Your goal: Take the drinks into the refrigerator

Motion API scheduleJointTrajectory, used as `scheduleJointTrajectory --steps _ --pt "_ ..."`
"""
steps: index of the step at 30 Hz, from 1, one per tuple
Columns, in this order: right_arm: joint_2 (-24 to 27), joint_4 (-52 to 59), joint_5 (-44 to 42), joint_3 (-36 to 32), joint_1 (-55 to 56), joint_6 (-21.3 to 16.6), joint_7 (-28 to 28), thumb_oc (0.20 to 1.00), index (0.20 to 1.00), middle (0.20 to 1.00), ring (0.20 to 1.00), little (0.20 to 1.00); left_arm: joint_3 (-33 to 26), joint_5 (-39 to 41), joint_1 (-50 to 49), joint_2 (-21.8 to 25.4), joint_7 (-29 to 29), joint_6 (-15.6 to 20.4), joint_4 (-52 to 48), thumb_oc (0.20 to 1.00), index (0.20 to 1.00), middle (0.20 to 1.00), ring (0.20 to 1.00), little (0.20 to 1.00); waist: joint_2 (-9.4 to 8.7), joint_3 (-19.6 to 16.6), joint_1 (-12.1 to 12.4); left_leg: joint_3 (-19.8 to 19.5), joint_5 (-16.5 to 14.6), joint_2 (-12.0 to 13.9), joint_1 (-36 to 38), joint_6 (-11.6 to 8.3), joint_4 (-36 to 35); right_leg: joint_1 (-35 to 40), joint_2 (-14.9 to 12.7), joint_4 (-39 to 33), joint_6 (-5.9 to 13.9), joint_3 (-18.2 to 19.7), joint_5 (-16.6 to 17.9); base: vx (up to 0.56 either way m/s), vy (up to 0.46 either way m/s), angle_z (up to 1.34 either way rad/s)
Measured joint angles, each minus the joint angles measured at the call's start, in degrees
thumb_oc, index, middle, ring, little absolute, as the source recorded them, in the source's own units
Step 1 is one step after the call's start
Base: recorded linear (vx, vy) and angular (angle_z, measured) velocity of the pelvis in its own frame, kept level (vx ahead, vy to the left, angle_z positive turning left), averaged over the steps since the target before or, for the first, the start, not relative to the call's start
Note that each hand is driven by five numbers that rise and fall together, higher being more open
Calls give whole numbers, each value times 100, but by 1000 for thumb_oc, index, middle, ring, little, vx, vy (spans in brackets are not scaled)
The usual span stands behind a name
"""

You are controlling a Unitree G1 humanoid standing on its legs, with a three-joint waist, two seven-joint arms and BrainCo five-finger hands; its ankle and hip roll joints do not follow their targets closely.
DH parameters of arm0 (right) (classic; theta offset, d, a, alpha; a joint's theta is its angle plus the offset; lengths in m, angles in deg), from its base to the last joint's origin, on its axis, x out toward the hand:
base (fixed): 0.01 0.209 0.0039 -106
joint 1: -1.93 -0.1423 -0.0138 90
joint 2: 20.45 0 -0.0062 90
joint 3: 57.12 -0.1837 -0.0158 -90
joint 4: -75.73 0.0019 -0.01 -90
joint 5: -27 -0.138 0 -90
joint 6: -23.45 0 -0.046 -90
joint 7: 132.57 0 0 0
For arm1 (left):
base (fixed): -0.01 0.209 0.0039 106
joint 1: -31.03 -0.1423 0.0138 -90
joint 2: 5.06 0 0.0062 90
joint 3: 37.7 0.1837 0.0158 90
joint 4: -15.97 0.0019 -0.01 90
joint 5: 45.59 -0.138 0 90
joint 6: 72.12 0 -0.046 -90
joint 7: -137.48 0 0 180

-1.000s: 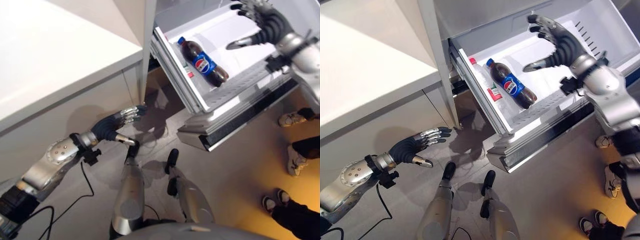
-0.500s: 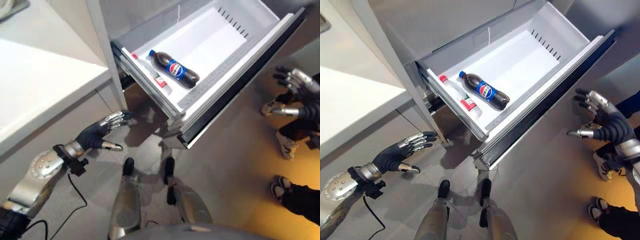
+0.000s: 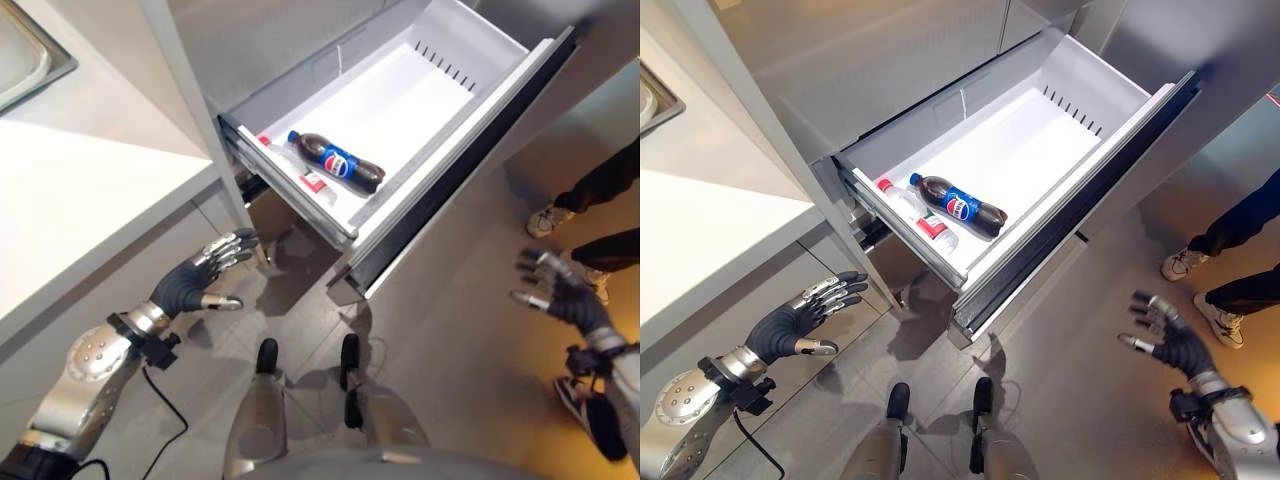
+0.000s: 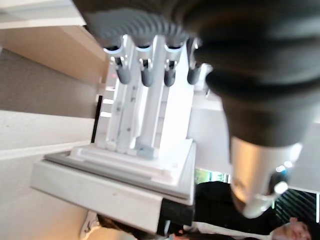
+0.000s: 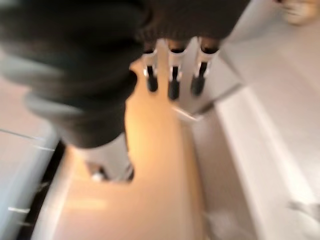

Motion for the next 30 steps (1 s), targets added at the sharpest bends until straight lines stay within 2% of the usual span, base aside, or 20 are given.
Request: scheduleJointTrajectory --steps 4,6,10,13,19,22,30 --pt "-23 -248 560 674 -209 -6 -39 200 200 200 200 200 18 -81 97 -146 -42 50 -11 1000 1000 1000 1000 1000 99 -53 21 -59 43 -16 28 -7 -51 62 -26 -40 1 -67 2 -2 -13 8" --pt "-32 -320 598 730 -288 -5 -41 200 200 200 200 200 20 -82 136 -189 -55 55 -8 1000 1000 1000 1000 1000 151 -78 33 -98 55 -27 20 -7 -69 65 -32 -47 1 -96 2 8 -16 11" --pt "-38 -637 929 1254 -896 11 -156 200 200 200 200 200 266 -156 424 -266 -159 74 -2 1000 1000 1000 1000 1000 209 -86 82 -162 69 -23 93 -15 -98 168 -30 -60 -26 -169 2 8 -14 7" --pt "-40 -631 1099 1425 -1096 6 -173 200 200 200 200 200 351 -184 568 -311 -184 91 -3 1000 1000 1000 1000 1000 244 -75 173 -207 78 -26 93 -18 -104 188 -32 -61 -18 -218 -14 8 -16 8" --pt "-7 -626 1346 1849 -1469 4 -207 200 200 200 200 200 559 -192 577 -323 -257 95 -3 1000 1000 1000 1000 1000 269 -71 167 -306 83 -39 112 -25 -112 248 -37 -64 -26 -291 -40 8 -9 8" --pt "-17 -672 1410 2003 -1756 5 -282 200 200 200 200 200 692 -192 688 -335 -270 96 -6 1000 1000 1000 1000 1000 290 -62 274 -303 82 -40 118 -24 -114 252 -39 -63 -25 -291 -41 0 0 0" --pt "-251 -719 1411 2305 -2384 5 -496 200 200 200 200 200 863 -189 804 -350 -307 97 -7 1000 1000 1000 1000 1000 303 -55 353 -309 83 -42 123 -25 -112 261 -37 -63 -23 -295 -42 0 0 0"
